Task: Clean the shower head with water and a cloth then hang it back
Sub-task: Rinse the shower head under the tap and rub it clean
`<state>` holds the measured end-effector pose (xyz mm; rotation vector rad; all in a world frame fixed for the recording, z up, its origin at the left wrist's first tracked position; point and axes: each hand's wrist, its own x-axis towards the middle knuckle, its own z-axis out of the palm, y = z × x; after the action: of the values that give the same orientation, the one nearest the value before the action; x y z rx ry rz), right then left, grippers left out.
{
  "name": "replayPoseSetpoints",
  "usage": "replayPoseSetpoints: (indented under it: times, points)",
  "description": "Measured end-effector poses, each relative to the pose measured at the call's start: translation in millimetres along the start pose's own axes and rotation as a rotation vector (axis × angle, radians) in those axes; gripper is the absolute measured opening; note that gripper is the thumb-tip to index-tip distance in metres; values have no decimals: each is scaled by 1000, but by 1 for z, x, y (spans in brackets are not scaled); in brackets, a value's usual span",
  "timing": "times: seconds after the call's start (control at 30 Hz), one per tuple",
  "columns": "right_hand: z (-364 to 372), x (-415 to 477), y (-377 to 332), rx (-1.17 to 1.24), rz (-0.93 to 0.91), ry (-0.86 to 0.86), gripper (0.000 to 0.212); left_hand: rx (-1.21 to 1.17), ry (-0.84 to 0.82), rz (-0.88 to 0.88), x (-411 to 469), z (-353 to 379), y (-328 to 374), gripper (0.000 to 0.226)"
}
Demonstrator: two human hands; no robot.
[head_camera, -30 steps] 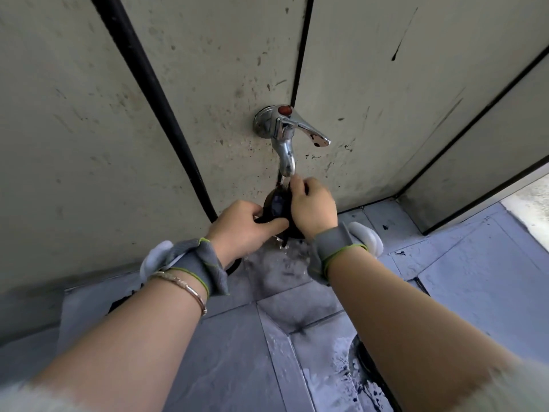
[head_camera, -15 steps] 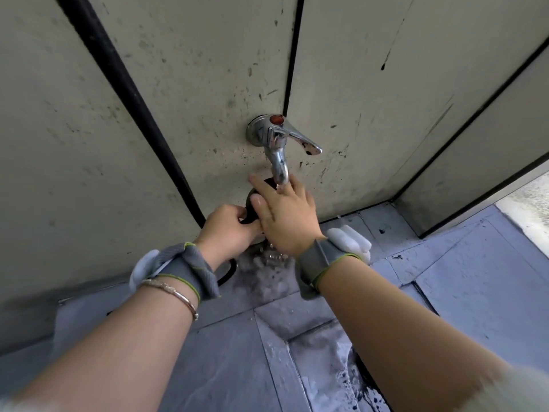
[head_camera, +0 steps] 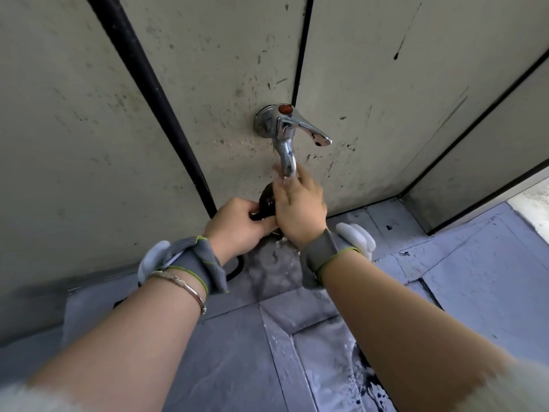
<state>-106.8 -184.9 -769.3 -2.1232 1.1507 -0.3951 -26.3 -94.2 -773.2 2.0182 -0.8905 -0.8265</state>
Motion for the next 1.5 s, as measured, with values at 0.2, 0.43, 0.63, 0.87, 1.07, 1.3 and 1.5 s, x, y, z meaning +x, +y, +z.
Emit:
replayPoseSetpoints:
  times: [0.2,0.43,0.63,0.87,1.07,1.3,1.5]
  points:
    - [-3,-10,-3,-300,-296,-85,45,-6,21,1,1,-5,1,35]
    - [3,-2,-6,-54,-69,0,46,37,49,6,1,-7,6,39]
    - [-14,10,2,601,437,-91,47,-54,41,36,-1,-9,6,19]
    - [-14,2,6,733,335,-118,35,2,16,-42,-3,-7,3,55]
    - [-15,1,-5,358,216,54,32,-55,34,-177,-1,8,14,71]
    - [-28,-2,-10,1252,305,-336,35,-355,93,-231,-1,2,22,62]
    - [-36,-7,-1,1347,206,-635,57,-537,-59,-395,-4,-3,19,57]
